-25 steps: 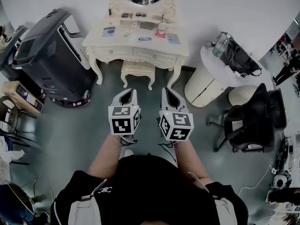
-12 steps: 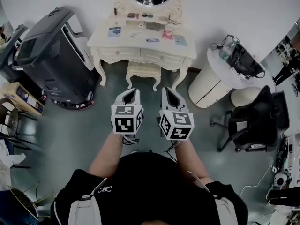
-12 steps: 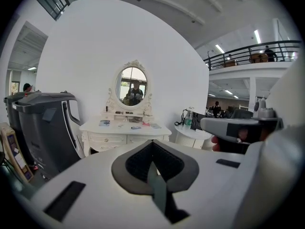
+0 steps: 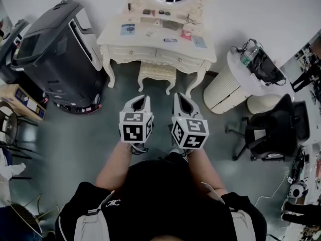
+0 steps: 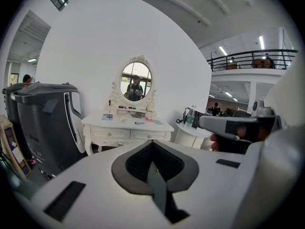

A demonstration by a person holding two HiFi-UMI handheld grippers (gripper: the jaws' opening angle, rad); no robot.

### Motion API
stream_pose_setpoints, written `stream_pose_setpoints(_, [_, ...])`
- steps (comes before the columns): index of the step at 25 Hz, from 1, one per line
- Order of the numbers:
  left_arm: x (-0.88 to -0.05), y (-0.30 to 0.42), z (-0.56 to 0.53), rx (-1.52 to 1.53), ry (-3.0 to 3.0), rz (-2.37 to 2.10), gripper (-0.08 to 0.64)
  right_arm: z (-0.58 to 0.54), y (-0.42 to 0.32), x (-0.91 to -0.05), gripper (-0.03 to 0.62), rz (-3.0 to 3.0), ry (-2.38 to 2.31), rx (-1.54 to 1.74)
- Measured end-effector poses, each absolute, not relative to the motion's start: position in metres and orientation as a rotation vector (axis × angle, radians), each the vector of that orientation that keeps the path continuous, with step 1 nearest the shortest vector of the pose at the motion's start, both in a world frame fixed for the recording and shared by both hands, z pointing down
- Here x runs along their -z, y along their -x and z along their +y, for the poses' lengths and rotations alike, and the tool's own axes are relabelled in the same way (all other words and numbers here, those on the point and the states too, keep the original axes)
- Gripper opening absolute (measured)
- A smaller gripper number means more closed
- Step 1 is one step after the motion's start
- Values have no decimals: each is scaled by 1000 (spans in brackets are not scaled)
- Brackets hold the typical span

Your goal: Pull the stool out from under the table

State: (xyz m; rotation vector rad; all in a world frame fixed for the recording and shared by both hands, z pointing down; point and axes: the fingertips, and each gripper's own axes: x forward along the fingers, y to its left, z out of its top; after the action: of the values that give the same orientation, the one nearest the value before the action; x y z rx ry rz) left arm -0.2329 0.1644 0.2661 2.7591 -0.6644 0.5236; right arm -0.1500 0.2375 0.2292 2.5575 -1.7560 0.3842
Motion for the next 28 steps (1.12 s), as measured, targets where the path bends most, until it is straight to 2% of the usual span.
stream_pose_setpoints(9, [-281,210,147,-570,-2766,-682,0,210,128,-245,8,-1817,-2530,-420])
stream_pose_setpoints(19, [-264,139,94,-594,-2797,-765,0,150,47,-225,8,-1901,-2510,-397])
stream_pose_setpoints(28, [-275,83,76,-660,-2756,-803,0,126,-11,-242,8,-1946,-2457,-485])
